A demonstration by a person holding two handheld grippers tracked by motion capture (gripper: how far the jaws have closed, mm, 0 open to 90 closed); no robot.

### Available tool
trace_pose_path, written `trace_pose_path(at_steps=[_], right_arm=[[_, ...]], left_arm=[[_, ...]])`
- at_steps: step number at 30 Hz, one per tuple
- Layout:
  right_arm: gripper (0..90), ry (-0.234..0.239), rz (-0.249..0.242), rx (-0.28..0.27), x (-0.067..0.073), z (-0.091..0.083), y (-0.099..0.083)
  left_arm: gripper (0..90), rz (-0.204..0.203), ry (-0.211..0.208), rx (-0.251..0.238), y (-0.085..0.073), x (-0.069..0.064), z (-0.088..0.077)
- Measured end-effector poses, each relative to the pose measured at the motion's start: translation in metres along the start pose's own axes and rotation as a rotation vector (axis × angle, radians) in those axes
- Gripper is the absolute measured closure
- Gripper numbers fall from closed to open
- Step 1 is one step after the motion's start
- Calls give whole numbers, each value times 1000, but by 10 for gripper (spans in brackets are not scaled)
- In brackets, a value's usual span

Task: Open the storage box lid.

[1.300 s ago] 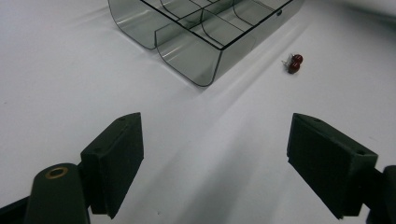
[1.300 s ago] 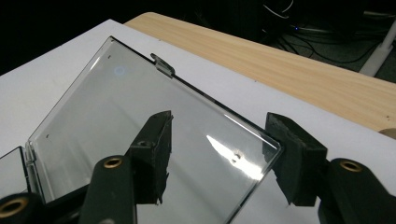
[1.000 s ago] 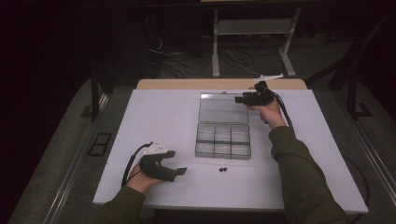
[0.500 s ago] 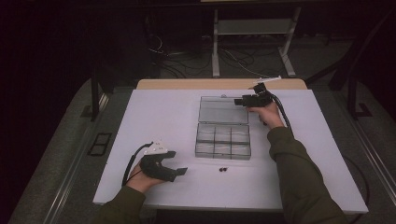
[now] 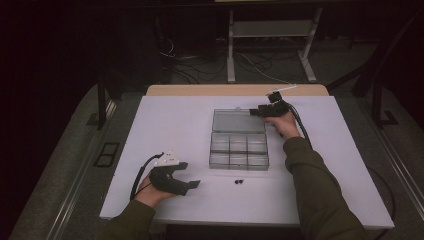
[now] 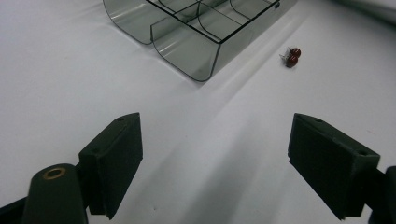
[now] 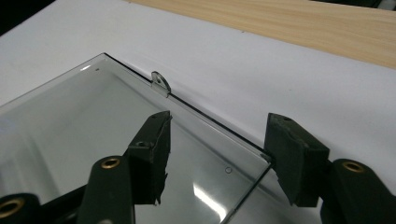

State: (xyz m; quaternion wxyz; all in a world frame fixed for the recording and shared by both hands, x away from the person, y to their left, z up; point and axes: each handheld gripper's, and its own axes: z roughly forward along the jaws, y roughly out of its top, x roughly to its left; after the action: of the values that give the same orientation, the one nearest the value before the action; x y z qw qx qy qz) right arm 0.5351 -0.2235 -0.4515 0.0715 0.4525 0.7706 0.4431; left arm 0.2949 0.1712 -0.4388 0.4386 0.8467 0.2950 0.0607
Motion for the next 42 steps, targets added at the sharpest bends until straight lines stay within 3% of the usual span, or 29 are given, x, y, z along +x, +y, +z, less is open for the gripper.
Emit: trace_pose_path(at_steps=[4, 7, 16, 25, 36, 42], right_arm=[[428, -22, -31, 25, 1, 2, -2], [432, -26, -26, 26, -1, 1, -3], [370, -37, -40, 16, 1, -22, 2], [309, -8, -62, -11, 13, -44, -1], [262, -9, -121, -24, 35, -76, -18], [231, 21, -111, -35, 43, -93, -32]], left_arm=[[169, -6, 4, 1, -1, 1, 0], [169, 0, 1, 7, -1, 1, 1], [168, 3, -6, 16, -3, 4, 4], [167, 3, 0, 8, -2, 4, 3], [168, -2, -2, 4, -3, 4, 3], [167, 5, 3, 7, -2, 3, 3]])
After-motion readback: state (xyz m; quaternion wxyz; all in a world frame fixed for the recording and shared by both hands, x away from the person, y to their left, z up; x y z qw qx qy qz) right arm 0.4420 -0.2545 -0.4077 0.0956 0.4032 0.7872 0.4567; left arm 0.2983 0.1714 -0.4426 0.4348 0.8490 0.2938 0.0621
